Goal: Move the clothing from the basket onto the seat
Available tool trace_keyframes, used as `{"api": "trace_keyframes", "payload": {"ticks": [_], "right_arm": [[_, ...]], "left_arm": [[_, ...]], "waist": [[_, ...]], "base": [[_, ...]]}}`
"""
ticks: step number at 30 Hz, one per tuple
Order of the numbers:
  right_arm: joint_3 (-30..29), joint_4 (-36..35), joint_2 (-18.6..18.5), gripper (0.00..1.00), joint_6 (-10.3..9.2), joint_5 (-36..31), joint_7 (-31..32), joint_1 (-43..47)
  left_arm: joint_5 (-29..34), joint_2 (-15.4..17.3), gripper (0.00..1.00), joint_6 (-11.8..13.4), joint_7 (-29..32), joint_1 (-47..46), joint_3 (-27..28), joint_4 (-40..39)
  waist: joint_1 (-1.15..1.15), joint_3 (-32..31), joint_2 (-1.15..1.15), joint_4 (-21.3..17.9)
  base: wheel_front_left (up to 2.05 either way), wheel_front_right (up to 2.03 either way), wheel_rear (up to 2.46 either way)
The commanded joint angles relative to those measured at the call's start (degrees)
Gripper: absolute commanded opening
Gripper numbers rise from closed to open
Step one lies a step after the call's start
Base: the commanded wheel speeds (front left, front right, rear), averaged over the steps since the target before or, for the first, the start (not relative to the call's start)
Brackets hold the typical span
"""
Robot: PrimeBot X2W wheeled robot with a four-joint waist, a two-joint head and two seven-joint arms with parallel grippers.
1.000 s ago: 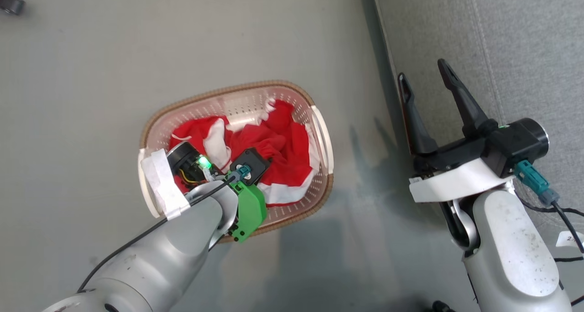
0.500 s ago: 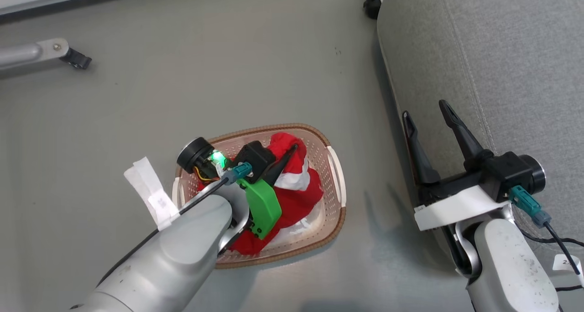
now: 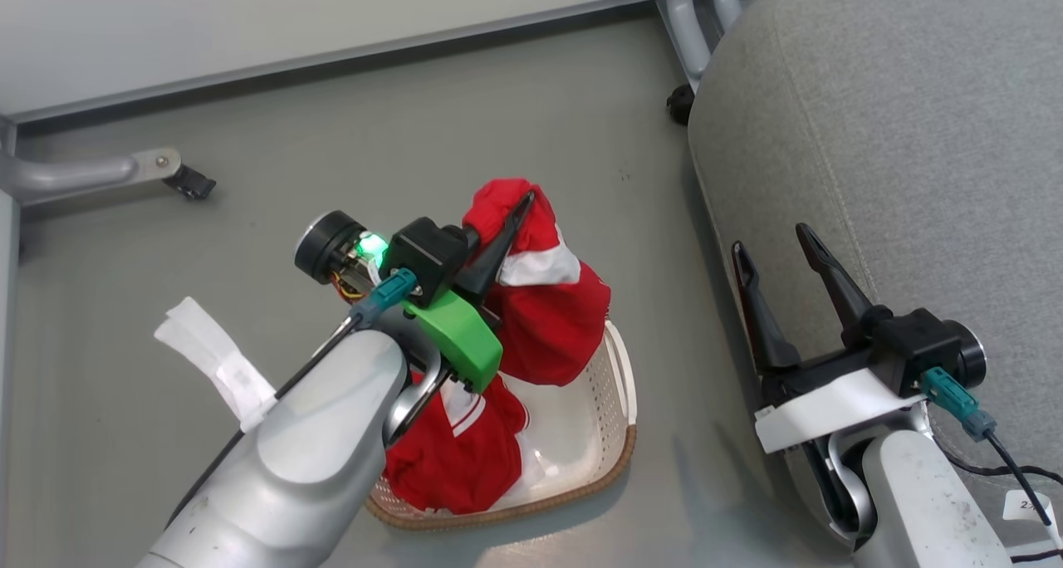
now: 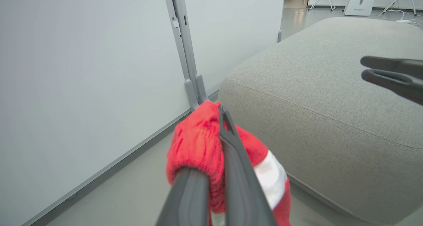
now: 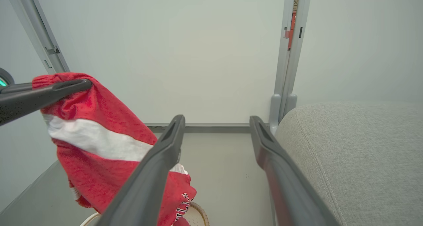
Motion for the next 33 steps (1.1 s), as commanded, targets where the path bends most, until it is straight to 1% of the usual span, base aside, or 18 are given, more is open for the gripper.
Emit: {"api": "trace_keyframes", "payload": {"ticks": [1,6,11,20,33], "right_arm": [[0.1,0.2,-0.2,1.00,-0.02,0.4,-0.3,1.2],[-0.1,0.4,-0.2,1.00,-0.02,0.6,-0.3,2.2],[0.0,0.4,-0.2,1.00,-0.02,0.9,-0.3,3.0],[0.2,0.3,-0.2,1.00,-0.02,1.5,-0.3,3.8],[0.6,-0.2,-0.2,1.00,-0.02,1.3,-0.3,4.5]], "left_arm": [[0.6,0.1,0.00,0.2,0.0,0.9,1.1,-1.1],[1.8,-1.2,0.00,0.2,0.0,1.1,5.3,-4.8],[2.4,-2.4,0.00,0.0,0.0,0.6,7.8,-7.2],[3.2,-3.4,0.00,-0.3,0.0,-1.0,8.9,-10.1],[4.0,-3.4,0.00,-0.5,0.0,0.2,9.4,-10.8]], "waist": [[0.00,-1.6,0.00,-0.3],[0.00,-3.3,0.00,-0.4],[0.00,-4.2,0.00,-0.4],[0.00,-5.3,0.00,-0.7],[0.00,-6.2,0.00,-0.5]], "base": [[0.00,0.00,0.00],[0.00,0.00,0.00],[0.00,0.00,0.00],[0.00,0.00,0.00],[0.00,0.00,0.00]]}}
